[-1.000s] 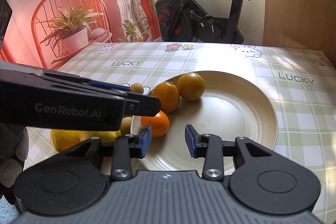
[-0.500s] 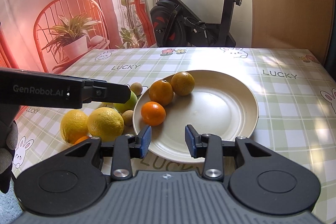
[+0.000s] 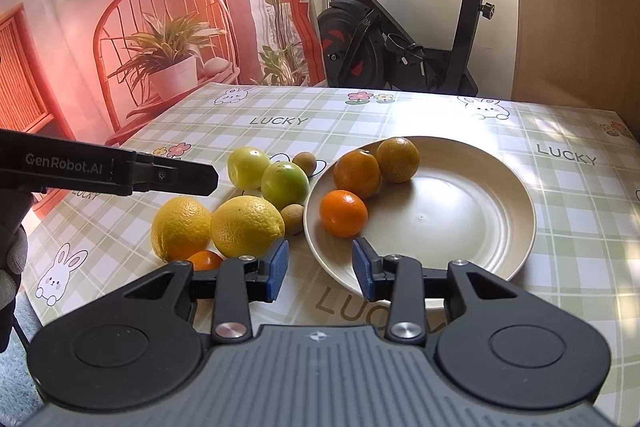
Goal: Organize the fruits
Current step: 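Move the left gripper to the small tangerine beside the lemons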
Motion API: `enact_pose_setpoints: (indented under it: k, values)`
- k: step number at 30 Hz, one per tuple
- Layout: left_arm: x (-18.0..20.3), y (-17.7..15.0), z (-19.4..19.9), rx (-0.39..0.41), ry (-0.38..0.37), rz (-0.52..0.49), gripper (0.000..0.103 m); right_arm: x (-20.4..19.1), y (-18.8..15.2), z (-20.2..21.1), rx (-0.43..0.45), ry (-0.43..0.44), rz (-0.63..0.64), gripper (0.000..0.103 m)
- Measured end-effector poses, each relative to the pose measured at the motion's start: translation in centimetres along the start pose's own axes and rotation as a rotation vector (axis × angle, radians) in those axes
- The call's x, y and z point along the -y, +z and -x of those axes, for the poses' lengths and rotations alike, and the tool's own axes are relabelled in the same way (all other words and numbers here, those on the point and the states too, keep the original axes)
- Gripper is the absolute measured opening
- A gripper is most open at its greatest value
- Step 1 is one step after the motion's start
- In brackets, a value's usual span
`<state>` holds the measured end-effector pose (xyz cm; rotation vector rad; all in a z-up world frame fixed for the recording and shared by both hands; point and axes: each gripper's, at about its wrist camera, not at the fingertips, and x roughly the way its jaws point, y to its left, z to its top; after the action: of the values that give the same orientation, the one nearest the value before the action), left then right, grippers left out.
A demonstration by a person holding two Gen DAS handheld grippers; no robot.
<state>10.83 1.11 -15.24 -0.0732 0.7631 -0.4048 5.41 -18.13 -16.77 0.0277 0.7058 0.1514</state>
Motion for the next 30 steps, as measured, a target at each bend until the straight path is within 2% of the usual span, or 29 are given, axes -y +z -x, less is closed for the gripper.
enact_pose_setpoints:
  k: [9, 14, 19, 26, 30]
  values:
    - [-2.4, -1.1, 1.7, 0.001, 0.042, 0.054, 0.046, -2.0, -0.4, -0.3, -0.022, 0.038, 0.048, 0.039]
    - [-3.5, -2.5, 1.6, -0.028, 0.042, 0.095, 0.046, -3.3, -0.6, -0.8, -0.035, 0.062, 0.078, 0.039]
    - [-3.9, -3.2, 1.2, -0.049, 0.014, 0.118, 0.046, -4.4, -0.9, -1.5, -0.063, 0.085, 0.12, 0.039]
    - [-3.0, -3.4, 0.4, -0.075, -0.061, 0.103, 0.046, -6.1, -1.1, -2.5, -0.091, 0.126, 0.177, 0.039]
    - [-3.0, -3.7, -0.1, -0.092, -0.071, 0.103, 0.046, -6.8, -1.1, -2.9, -0.098, 0.149, 0.206, 0.039]
